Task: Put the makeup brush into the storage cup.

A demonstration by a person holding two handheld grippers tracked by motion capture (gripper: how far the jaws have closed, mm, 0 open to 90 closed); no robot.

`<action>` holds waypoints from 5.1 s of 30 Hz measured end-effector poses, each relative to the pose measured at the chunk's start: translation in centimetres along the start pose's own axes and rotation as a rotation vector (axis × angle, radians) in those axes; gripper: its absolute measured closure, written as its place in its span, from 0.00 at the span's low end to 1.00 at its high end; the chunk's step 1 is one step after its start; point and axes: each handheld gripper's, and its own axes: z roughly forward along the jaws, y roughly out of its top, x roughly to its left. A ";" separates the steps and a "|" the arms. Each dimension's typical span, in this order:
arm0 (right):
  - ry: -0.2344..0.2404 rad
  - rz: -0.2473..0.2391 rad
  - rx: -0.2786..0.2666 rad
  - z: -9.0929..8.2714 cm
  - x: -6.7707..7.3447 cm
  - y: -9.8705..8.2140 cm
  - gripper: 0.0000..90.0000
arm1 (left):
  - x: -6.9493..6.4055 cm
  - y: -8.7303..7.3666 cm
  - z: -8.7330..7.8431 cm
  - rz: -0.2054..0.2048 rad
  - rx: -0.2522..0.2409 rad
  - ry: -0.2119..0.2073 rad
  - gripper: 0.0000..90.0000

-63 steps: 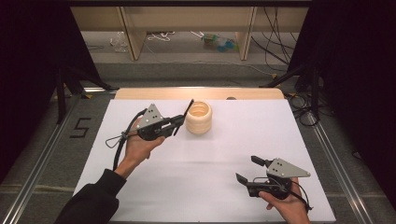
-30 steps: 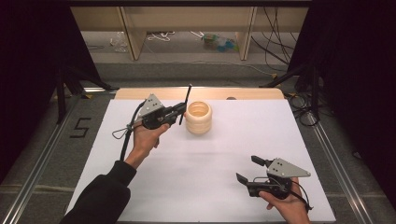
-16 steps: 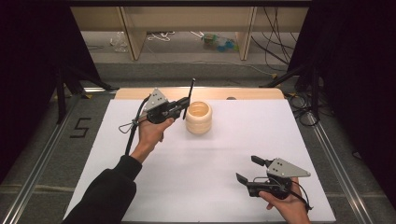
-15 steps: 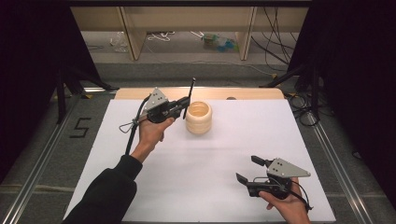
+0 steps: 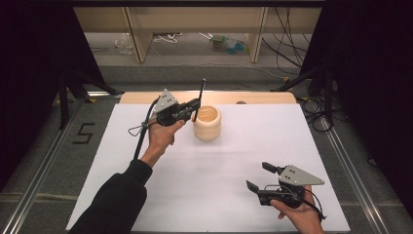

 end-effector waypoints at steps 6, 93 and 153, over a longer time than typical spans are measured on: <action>-0.011 -0.002 -0.024 -0.2 0.0 0.2 0.22 | -0.2 0.2 0.5 -0.016 0.008 0.008 0.93; 0.004 -0.012 -0.028 -0.1 0.0 0.2 0.22 | 0.9 -4.0 6.0 -0.042 -0.001 0.087 0.93; 0.008 -0.013 -0.044 0.0 0.1 0.2 0.22 | 1.2 -6.8 5.7 -0.037 0.081 0.108 0.93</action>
